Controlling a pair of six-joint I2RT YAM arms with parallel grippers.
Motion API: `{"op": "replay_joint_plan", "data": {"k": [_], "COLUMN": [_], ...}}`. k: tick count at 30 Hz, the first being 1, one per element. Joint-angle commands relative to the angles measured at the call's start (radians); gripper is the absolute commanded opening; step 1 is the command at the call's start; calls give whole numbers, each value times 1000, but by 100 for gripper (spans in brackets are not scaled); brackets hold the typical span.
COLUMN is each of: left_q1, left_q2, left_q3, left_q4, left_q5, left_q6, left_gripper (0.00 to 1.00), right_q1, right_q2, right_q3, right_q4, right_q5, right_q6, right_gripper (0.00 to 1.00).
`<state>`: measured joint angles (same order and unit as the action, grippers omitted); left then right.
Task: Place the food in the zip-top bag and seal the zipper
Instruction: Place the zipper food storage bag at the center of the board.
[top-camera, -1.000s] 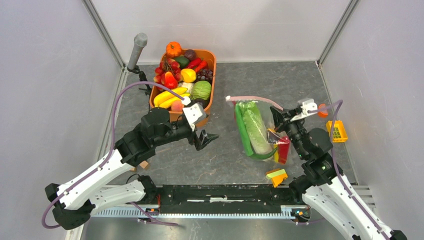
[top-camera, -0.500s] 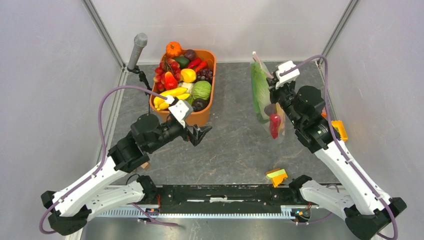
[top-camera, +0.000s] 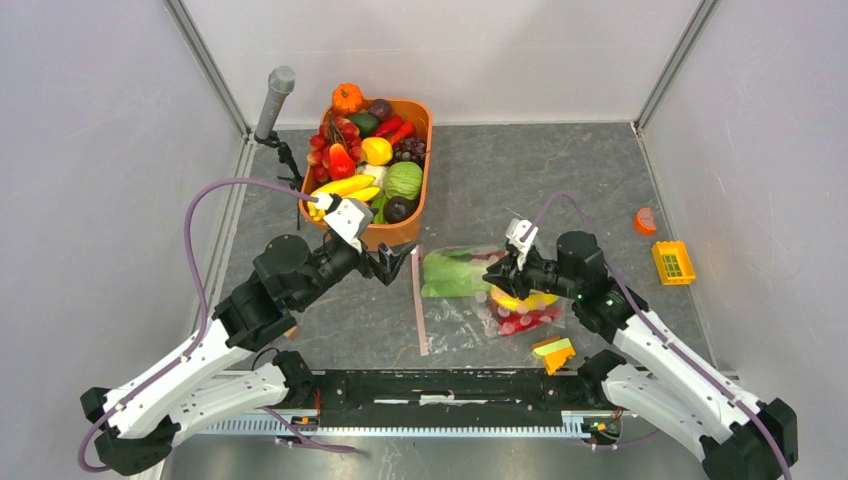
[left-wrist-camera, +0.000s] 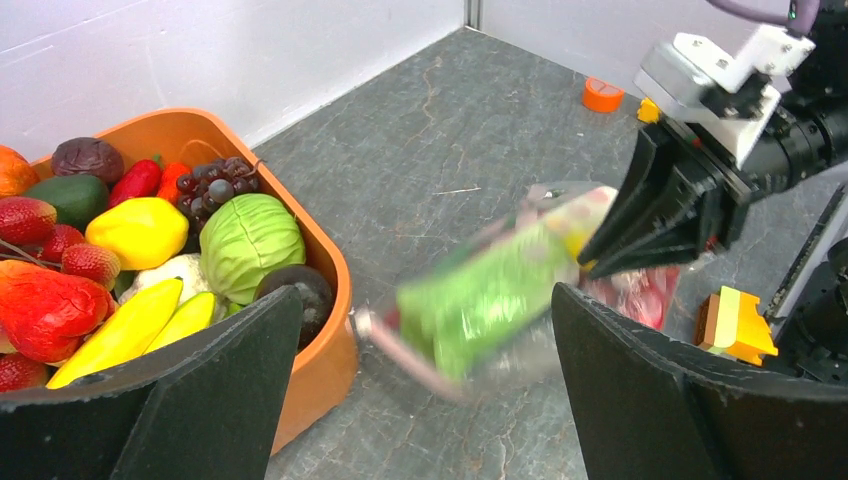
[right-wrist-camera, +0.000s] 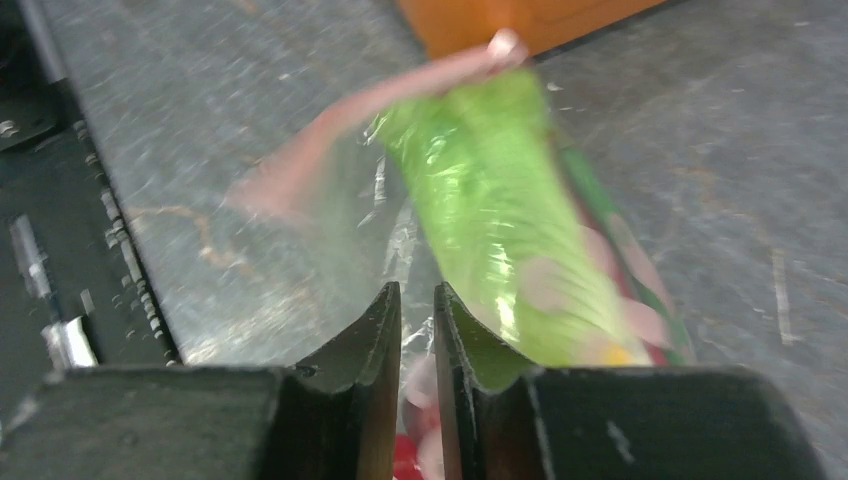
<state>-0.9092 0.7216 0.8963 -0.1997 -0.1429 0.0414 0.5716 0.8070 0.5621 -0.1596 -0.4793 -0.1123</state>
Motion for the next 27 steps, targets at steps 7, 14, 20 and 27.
{"op": "replay_joint_plan", "data": {"k": [7, 14, 20, 27], "left_q1": [3, 3, 3, 3], "left_q2": [10, 18, 40, 31], "left_q3": [10, 9, 3, -6], "left_q4": [50, 29, 12, -30], "left_q5": [-4, 12, 44, 21], "left_q6": [-58, -78, -113, -129], "left_gripper": [100, 100, 100, 100], "right_q1": [1, -1, 1, 155], "right_q2": [-169, 48, 417, 639], "right_q3": [13, 38, 215, 298], "right_q4": [199, 114, 95, -27], "right_q5": [96, 646, 416, 394], "right_q6": [98, 318, 337, 139], "right_gripper": [55, 72, 77, 80]}}
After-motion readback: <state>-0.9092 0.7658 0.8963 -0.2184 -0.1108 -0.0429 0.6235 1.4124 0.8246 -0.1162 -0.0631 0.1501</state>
